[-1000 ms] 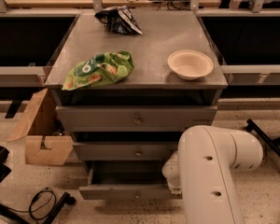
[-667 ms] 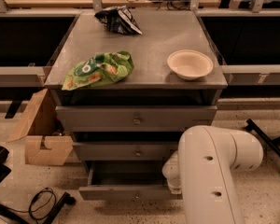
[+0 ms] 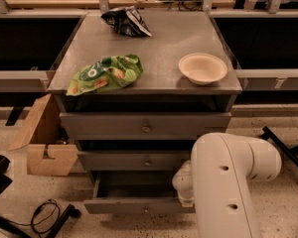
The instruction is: Open bottom drawer
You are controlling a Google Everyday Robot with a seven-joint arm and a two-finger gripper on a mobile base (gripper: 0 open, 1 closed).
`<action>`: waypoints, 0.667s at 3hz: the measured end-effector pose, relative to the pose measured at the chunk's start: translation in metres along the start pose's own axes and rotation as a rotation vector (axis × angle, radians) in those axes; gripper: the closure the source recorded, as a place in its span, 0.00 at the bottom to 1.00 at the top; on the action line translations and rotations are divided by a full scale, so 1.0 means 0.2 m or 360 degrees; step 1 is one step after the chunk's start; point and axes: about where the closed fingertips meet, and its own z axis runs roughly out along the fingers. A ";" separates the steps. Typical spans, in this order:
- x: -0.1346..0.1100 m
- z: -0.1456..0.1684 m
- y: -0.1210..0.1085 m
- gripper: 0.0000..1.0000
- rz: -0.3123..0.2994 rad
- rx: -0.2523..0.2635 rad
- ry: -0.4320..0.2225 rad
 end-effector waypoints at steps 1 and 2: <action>0.00 0.00 0.00 0.82 0.0000 0.0000 0.0000; 0.00 0.00 0.00 0.50 0.0000 0.0000 0.0000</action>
Offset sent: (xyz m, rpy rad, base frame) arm 0.0000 0.0000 0.0000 0.0000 0.0000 0.0000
